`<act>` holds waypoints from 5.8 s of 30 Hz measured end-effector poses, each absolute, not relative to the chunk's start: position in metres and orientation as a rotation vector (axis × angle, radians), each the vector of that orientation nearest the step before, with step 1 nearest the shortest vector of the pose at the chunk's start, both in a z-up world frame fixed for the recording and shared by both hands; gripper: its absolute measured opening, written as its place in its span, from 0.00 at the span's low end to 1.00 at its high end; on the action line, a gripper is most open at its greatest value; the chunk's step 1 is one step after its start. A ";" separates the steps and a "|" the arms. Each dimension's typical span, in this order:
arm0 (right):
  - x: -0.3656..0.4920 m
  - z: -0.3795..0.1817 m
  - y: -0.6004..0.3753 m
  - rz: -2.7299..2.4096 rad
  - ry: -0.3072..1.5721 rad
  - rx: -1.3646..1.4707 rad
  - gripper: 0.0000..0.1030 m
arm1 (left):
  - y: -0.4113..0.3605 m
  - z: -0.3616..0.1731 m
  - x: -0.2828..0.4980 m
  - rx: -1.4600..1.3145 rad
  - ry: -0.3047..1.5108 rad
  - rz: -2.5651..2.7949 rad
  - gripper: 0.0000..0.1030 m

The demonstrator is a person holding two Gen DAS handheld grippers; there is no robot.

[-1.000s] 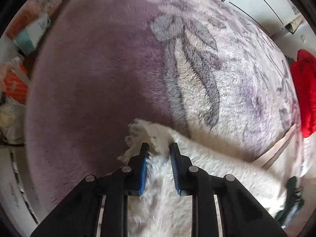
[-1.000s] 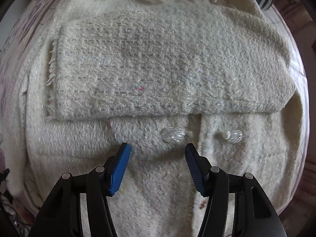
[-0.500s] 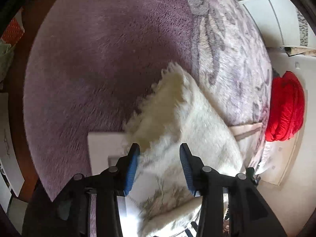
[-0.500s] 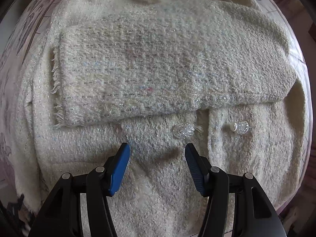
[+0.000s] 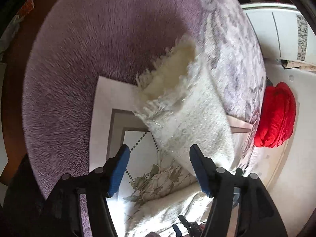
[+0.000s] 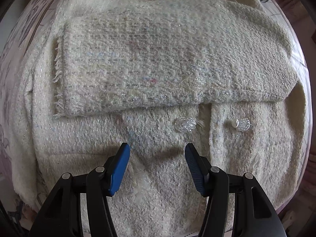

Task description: Fold large clothes

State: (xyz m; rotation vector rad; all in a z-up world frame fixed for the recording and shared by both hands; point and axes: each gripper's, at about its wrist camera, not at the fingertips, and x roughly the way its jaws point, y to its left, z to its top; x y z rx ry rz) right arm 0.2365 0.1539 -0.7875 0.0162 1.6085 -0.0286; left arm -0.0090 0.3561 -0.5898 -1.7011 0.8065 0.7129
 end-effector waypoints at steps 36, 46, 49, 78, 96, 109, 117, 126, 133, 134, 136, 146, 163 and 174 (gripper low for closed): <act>0.316 -0.748 -0.033 -0.162 1.469 -0.044 0.87 | 0.088 -0.394 0.304 -0.199 0.929 0.138 0.08; 0.290 -0.744 -0.264 -0.426 1.492 0.132 0.87 | -0.129 -0.452 0.362 -0.156 1.139 -0.196 0.09; 0.285 -0.747 -0.303 -0.456 1.492 0.192 0.87 | -0.153 -0.481 0.379 -0.148 1.242 -0.218 0.12; 0.373 -0.704 -0.185 -0.102 1.291 0.429 0.05 | 0.120 -0.491 0.362 -0.348 1.185 0.392 0.93; 0.331 -0.737 -0.250 -0.282 1.406 0.554 0.63 | 0.093 -0.517 0.348 -0.285 1.298 0.331 0.95; 0.331 -0.802 -0.238 -0.154 1.525 0.323 0.18 | 0.015 -0.534 0.313 -0.144 1.367 0.234 0.95; 0.288 -0.826 -0.290 -0.320 1.452 0.949 0.09 | 0.041 -0.517 0.305 -0.146 1.325 0.290 0.95; 0.261 -0.793 -0.292 -0.279 1.588 0.661 0.62 | 0.049 -0.523 0.258 -0.196 1.378 0.285 0.95; 0.168 -0.823 -0.292 -0.292 1.703 0.724 0.62 | 0.029 -0.567 0.217 -0.051 1.474 0.226 0.95; 0.159 -0.822 -0.290 -0.291 1.674 0.722 0.53 | 0.034 -0.579 0.213 -0.025 1.503 0.229 0.95; 0.148 -0.819 -0.282 -0.296 1.657 0.689 0.23 | 0.051 -0.592 0.209 -0.067 1.530 0.229 0.95; 0.092 -0.832 -0.251 -0.350 1.691 0.870 0.10 | 0.090 -0.562 0.200 -0.021 1.482 0.132 0.95; 0.063 -0.792 -0.210 -0.025 1.855 0.593 0.58 | 0.012 -0.487 0.109 0.243 1.354 0.120 0.95; 0.123 -0.776 -0.319 0.036 1.817 0.356 0.58 | -0.182 -0.534 0.004 0.863 1.317 -0.030 0.95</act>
